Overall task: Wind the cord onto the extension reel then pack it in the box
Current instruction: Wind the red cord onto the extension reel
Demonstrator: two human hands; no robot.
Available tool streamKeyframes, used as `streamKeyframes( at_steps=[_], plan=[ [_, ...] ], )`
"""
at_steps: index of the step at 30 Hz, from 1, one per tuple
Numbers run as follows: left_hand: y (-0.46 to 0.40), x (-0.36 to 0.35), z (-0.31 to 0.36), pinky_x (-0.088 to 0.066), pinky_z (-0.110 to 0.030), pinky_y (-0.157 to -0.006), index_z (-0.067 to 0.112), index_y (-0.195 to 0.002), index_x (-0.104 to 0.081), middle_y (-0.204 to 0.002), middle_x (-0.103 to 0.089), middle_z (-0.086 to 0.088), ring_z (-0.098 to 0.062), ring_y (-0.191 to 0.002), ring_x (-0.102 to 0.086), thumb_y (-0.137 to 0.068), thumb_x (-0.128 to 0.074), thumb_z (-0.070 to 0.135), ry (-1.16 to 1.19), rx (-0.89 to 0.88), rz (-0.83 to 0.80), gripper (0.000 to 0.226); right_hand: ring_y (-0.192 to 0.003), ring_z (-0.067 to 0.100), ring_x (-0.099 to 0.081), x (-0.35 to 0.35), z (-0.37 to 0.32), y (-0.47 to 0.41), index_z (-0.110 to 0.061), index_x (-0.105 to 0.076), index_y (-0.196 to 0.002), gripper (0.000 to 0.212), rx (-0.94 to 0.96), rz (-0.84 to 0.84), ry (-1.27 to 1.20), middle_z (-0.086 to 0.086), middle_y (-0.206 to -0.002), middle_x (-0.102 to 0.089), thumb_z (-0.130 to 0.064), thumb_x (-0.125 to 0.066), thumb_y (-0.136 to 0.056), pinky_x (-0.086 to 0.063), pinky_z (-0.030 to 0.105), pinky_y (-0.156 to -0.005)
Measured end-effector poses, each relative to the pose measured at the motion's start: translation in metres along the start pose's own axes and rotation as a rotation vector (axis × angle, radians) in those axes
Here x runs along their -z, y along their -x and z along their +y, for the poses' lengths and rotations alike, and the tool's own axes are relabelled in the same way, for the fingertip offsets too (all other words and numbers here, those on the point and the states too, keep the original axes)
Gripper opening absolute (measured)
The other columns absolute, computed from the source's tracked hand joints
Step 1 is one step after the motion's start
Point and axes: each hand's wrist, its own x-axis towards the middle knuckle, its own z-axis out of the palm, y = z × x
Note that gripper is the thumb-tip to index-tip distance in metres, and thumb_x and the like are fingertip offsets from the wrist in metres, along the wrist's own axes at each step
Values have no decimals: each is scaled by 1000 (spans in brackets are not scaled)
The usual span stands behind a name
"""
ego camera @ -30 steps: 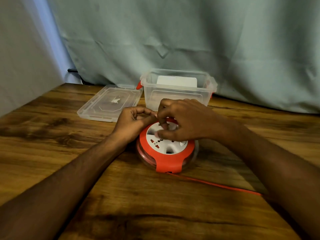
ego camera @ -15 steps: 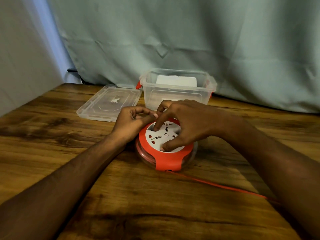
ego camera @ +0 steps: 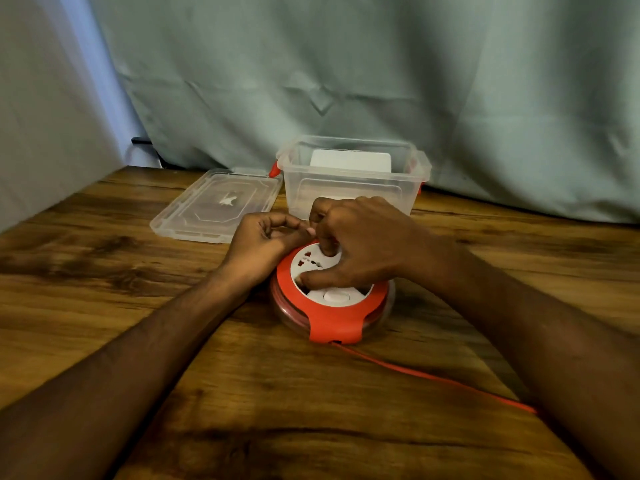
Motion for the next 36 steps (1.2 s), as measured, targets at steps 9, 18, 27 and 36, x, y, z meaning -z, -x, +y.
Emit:
streamKeyframes(
  at_steps=[9, 18, 27, 36],
  plan=[
    [-1, 1, -2, -63, -28, -74, 3, -103, -78, -94, -82, -10, -22, -84, -80, -89, -74, 12, -17, 0, -4, 17, -67, 13, -54, -10, -1, -2, -32, -35, -65, 59, -53, 91, 54, -7, -88, -64, -90, -47, -68, -25, 24, -53],
    [0, 1, -2, -64, -36, -73, 2, -103, -78, -93, -81, -16, -29, -82, -79, -89, -76, 12, 1, 22, 14, 17, -73, 12, -57, -16, 3, -4, -27, -52, -77, 48, -99, 126, 72, -5, -93, -64, -74, -54, -81, -37, 26, -61],
    [-1, 3, -1, -63, -32, -72, 9, -97, -79, -89, -82, -7, -21, -78, -79, -92, -71, 11, -56, 2, 13, 9, -121, 9, -47, 29, 10, 10, -44, -63, -119, 50, 91, -335, -303, -12, -136, -46, -53, -82, -74, -47, 35, -97],
    [-1, 3, -2, -60, -24, -69, 10, -97, -80, -91, -82, -6, -17, -81, -79, -91, -73, 12, -33, 3, 19, 10, -112, 11, -51, 17, 9, 8, -47, -60, -126, 58, 60, -245, -114, -11, -140, -45, -69, -72, -73, -45, 30, -80]
  ],
)
